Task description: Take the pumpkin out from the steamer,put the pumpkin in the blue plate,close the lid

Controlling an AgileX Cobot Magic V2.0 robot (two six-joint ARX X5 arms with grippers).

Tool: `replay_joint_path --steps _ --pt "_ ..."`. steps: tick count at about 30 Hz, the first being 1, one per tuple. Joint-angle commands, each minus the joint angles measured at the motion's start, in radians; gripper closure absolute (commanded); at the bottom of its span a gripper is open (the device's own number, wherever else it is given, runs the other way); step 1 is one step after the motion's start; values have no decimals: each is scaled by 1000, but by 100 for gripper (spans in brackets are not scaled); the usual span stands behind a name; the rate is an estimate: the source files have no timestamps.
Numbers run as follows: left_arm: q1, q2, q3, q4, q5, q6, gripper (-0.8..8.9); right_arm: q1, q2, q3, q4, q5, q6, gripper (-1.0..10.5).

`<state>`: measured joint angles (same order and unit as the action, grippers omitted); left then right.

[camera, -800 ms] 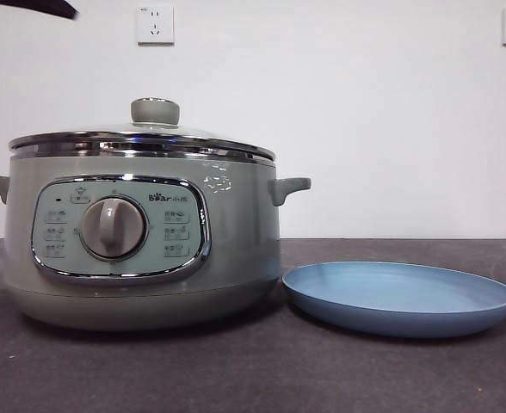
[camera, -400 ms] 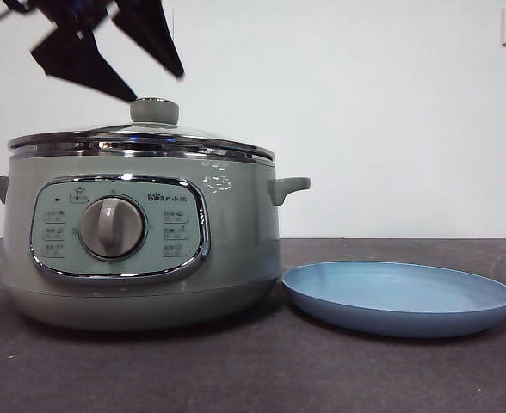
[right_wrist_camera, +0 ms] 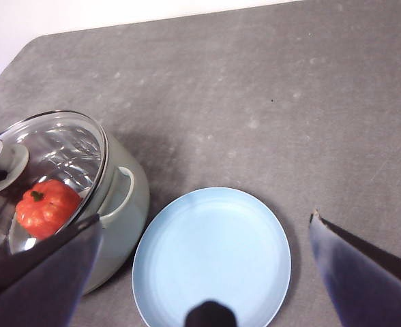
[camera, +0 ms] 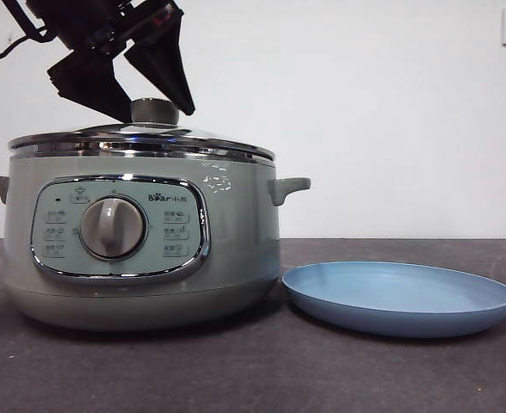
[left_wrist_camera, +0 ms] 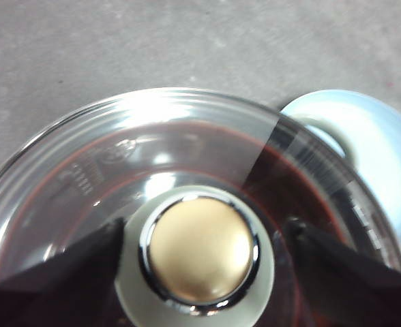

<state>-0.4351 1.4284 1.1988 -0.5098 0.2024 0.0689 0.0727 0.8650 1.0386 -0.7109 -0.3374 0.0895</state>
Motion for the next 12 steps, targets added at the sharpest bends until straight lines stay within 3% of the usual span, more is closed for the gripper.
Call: replay_joint_path --steps 1,4,12 --pt "-3 3 1 -14 -1 25 650 3 2 1 -5 2 -2 443" --pt "-3 3 1 -19 0 50 833 3 2 1 -13 2 -2 443" --pt "-3 -6 1 4 0 56 822 2 4 1 -32 2 -1 443"
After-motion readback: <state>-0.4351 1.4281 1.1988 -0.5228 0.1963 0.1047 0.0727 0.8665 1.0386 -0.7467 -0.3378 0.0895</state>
